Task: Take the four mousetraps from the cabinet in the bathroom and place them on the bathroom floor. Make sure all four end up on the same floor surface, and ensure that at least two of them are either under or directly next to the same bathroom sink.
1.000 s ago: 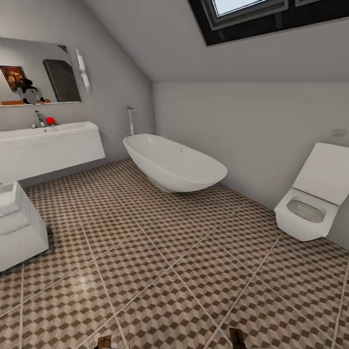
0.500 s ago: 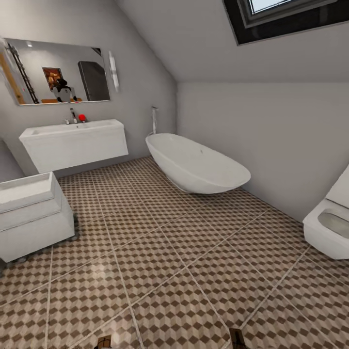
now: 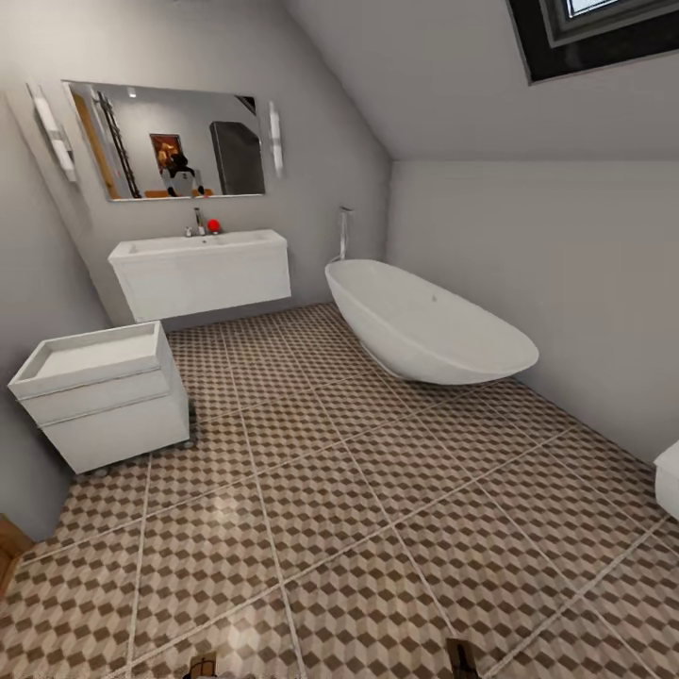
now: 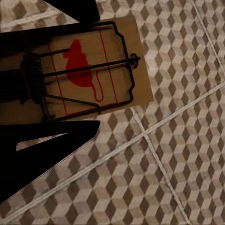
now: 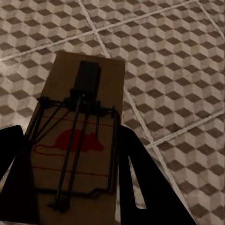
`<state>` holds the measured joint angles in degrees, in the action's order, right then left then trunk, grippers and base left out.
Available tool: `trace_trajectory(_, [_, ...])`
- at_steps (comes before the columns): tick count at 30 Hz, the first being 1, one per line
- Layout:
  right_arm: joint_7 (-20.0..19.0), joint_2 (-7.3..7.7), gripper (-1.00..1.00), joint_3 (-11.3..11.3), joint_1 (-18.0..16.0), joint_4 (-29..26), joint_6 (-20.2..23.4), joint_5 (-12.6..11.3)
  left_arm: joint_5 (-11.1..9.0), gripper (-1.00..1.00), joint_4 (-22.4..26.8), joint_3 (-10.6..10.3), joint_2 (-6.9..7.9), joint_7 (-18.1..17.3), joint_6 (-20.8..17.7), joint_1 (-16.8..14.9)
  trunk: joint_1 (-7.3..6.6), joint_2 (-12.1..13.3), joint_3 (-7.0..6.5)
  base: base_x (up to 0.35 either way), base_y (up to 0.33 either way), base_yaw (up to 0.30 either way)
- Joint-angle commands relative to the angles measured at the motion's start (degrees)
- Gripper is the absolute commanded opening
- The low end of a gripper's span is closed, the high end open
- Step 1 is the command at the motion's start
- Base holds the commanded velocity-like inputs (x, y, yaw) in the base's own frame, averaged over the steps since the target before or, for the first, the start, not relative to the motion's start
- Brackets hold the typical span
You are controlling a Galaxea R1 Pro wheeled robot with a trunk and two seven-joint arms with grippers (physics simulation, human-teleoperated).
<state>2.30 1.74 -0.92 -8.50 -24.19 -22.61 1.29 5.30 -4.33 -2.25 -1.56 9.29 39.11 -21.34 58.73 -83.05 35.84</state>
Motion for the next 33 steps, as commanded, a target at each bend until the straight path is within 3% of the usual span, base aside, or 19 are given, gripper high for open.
trace_trajectory(1, [0.43,0.02,-1.0,-0.13,0.0,0.02,-0.15,0.12,0.59,-1.0,-0.24,-0.21,-0.02,0.56,0.26,-0.11,0.0,-0.03,0.05,0.0,0.0,0.287])
trace_trajectory(9, [0.43,0.03,-1.0,-0.13,0.01,0.02,-0.15,0.12,0.59,-1.0,-0.24,-0.21,-0.02,0.56,0.26,-0.11,0.0,-0.03,0.05,0.0,0.0,0.257])
trace_trajectory(19, [0.43,0.02,-1.0,-0.13,0.0,0.0,-0.15,0.12,0.59,-1.0,-0.24,-0.21,-0.02,0.56,0.26,-0.11,0.0,-0.03,0.05,0.006,0.001,0.028])
trace_trajectory(33, [0.43,0.02,-1.0,-0.14,0.0,0.02,-0.17,0.12,0.59,-1.0,-0.24,-0.21,-0.08,0.56,0.26,-0.11,0.0,-0.03,0.05,0.298,0.071,0.02])
